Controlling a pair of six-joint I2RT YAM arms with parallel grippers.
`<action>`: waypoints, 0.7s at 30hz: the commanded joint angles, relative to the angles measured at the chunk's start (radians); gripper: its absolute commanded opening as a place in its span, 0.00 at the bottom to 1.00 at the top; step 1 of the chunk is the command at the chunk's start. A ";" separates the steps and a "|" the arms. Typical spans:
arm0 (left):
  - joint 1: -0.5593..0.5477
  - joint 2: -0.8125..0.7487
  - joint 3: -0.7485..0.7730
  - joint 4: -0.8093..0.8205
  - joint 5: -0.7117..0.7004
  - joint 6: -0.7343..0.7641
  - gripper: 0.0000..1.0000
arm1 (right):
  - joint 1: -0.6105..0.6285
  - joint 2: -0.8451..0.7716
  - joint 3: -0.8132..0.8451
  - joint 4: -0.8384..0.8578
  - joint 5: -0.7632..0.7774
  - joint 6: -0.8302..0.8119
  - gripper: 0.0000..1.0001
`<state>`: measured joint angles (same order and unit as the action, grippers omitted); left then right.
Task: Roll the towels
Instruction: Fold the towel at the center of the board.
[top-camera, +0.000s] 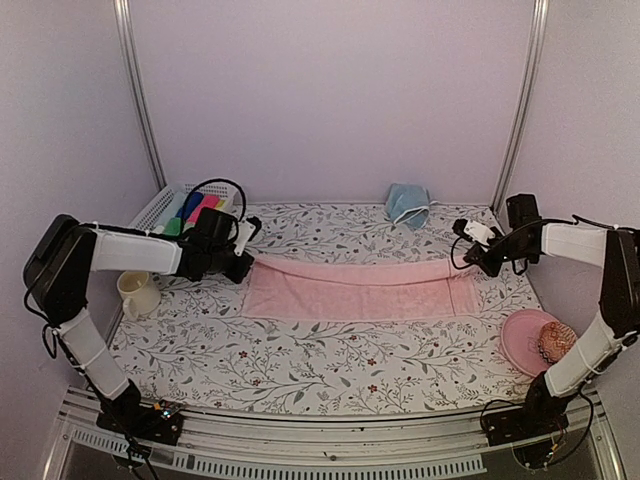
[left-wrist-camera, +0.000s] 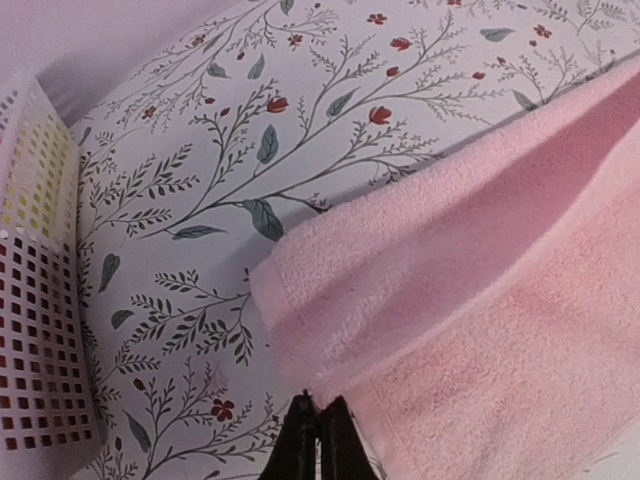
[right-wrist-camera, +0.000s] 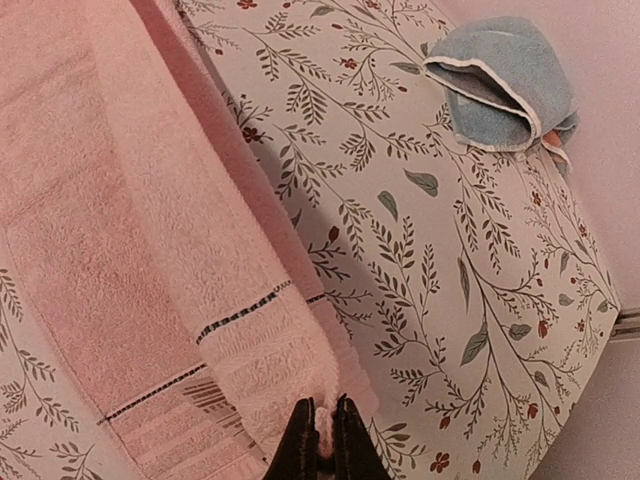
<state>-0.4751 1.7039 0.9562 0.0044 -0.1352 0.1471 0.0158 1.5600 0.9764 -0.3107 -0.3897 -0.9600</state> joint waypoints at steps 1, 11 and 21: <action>-0.059 -0.023 -0.036 -0.052 -0.032 -0.050 0.00 | -0.007 -0.052 -0.033 -0.029 -0.011 -0.032 0.02; -0.094 -0.132 -0.098 -0.099 -0.144 -0.148 0.00 | -0.021 -0.109 -0.084 -0.088 -0.039 -0.096 0.02; -0.101 -0.104 -0.126 -0.137 -0.125 -0.206 0.00 | -0.026 -0.159 -0.169 -0.111 -0.027 -0.179 0.02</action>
<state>-0.5697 1.5837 0.8623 -0.1036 -0.2451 -0.0177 -0.0013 1.4357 0.8417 -0.3988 -0.4057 -1.0954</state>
